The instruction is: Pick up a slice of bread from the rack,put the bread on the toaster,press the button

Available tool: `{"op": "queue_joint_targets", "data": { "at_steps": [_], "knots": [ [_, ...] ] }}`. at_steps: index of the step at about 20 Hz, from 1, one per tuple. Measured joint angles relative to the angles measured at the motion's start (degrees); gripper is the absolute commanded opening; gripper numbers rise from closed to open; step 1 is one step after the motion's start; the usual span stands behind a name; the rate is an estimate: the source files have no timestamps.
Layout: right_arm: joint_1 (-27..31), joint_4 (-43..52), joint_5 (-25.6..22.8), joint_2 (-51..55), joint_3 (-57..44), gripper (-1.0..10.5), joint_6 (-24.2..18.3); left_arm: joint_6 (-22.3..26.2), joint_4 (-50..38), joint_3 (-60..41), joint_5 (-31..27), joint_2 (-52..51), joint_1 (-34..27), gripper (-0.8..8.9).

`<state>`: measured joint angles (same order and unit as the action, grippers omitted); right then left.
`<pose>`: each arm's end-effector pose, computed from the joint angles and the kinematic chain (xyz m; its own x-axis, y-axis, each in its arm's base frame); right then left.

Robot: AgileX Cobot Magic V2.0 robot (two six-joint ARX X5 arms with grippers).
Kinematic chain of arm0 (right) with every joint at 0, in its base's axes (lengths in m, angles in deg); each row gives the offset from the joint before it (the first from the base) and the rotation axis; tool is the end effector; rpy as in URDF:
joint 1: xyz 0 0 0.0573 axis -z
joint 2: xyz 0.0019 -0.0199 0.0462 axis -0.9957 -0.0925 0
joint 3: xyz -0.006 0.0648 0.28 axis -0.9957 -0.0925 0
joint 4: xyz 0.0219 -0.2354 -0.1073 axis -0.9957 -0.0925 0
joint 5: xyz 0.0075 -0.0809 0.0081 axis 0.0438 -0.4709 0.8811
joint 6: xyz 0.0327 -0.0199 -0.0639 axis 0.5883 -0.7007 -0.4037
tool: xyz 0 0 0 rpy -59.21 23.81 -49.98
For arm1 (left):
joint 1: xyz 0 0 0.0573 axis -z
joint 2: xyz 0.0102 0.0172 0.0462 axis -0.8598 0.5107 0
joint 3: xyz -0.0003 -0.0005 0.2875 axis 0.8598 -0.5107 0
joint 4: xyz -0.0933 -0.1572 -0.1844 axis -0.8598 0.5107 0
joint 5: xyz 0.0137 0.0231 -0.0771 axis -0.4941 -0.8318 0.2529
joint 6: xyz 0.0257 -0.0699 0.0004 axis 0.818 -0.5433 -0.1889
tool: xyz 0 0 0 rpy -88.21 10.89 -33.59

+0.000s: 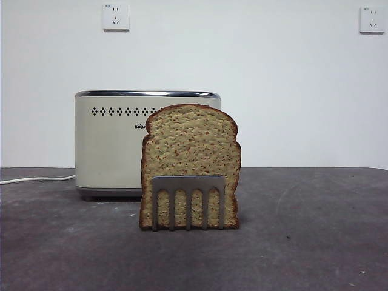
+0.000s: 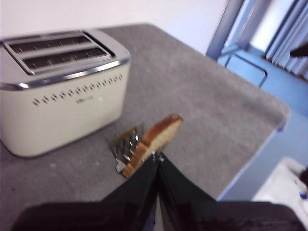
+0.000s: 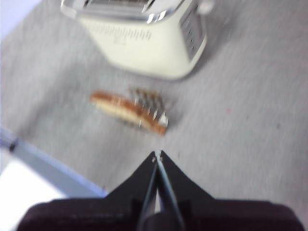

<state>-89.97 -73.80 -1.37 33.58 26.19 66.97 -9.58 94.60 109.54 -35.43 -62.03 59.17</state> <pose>0.1074 0.0396 0.3712 0.5921 0.5573 -0.5821 -0.5359 0.8118 0.2321 0.0717 -0.0403 0.3420 0.6458 -0.6846 -0.3380 0.6589 0.7234 -0.2062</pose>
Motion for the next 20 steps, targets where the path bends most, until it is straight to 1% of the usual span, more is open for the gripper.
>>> {"op": "queue_joint_targets", "data": {
  "at_steps": [2,4,5,6,7,8,11,14,17,20],
  "knots": [
    [0.0,-0.9,0.0,-0.1,0.3,-0.1,-1.3,2.1,1.8,0.4,0.0,0.0,0.6,-0.08],
    [0.0,-0.9,0.0,-0.1,0.4,-0.1,-1.9,2.9,1.8,0.4,0.0,0.0,0.7,0.03],
    [0.0,-0.9,0.0,-0.1,0.4,-0.1,-2.1,3.0,1.8,0.4,0.0,0.0,0.7,0.98],
    [0.0,-0.9,0.0,-0.2,0.4,-0.1,-2.1,3.1,1.8,0.4,0.0,0.1,0.9,2.95],
    [0.0,-0.9,0.0,-0.2,0.4,-0.1,-2.1,3.3,1.8,0.4,0.0,0.2,1.3,5.70],
    [0.0,-0.9,0.0,-0.2,0.4,-0.1,-2.1,3.5,1.7,0.4,0.0,0.3,1.8,6.51],
    [0.0,-0.9,0.0,-0.2,0.4,-0.1,-2.1,5.3,0.6,0.5,0.0,1.6,4.5,6.51],
    [0.0,-0.9,0.0,-0.2,0.4,-0.1,-2.1,7.5,0.0,0.9,-0.8,5.0,8.2,6.51],
    [0.0,-0.9,0.0,-0.6,0.4,-0.1,-2.2,10.4,0.0,4.5,-6.0,10.7,13.4,6.51],
    [0.0,-0.9,0.0,-1.4,0.4,-0.1,-2.3,13.6,0.0,10.8,-10.9,18.3,18.9,6.50]
  ]
}}
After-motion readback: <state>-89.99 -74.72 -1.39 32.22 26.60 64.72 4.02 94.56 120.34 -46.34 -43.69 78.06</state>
